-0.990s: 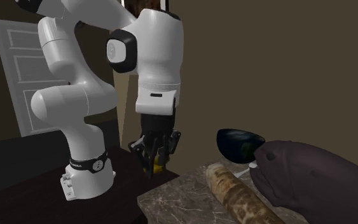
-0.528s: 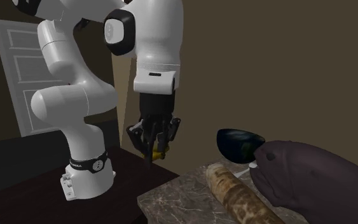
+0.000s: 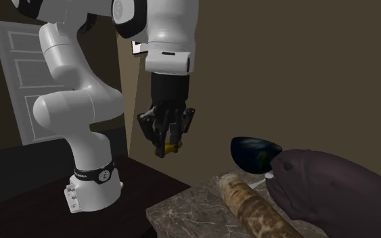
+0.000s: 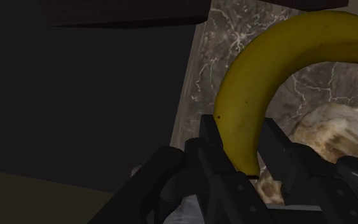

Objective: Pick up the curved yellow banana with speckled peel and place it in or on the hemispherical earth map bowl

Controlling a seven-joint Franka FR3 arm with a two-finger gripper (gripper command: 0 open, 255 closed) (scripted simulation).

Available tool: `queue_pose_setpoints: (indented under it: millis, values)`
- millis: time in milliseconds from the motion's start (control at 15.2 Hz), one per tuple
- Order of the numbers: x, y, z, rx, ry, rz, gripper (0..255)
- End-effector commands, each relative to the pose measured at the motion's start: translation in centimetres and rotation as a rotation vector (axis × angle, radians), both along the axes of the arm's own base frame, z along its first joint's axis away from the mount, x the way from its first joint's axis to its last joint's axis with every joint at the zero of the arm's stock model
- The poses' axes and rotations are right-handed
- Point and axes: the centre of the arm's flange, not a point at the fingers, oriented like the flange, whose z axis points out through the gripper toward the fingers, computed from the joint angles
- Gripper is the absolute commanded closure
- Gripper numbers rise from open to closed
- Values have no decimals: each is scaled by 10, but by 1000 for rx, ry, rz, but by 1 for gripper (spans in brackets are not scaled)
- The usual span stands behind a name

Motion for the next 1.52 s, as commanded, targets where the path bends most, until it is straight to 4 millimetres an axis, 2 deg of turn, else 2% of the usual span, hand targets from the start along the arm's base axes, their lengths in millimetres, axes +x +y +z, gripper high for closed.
queue_pose_setpoints:
  millis: [0, 1452]
  values:
    - [4, 19, 2, 0, 0, 0, 255]
    - [74, 301, 6, 0, 0, 0, 255]
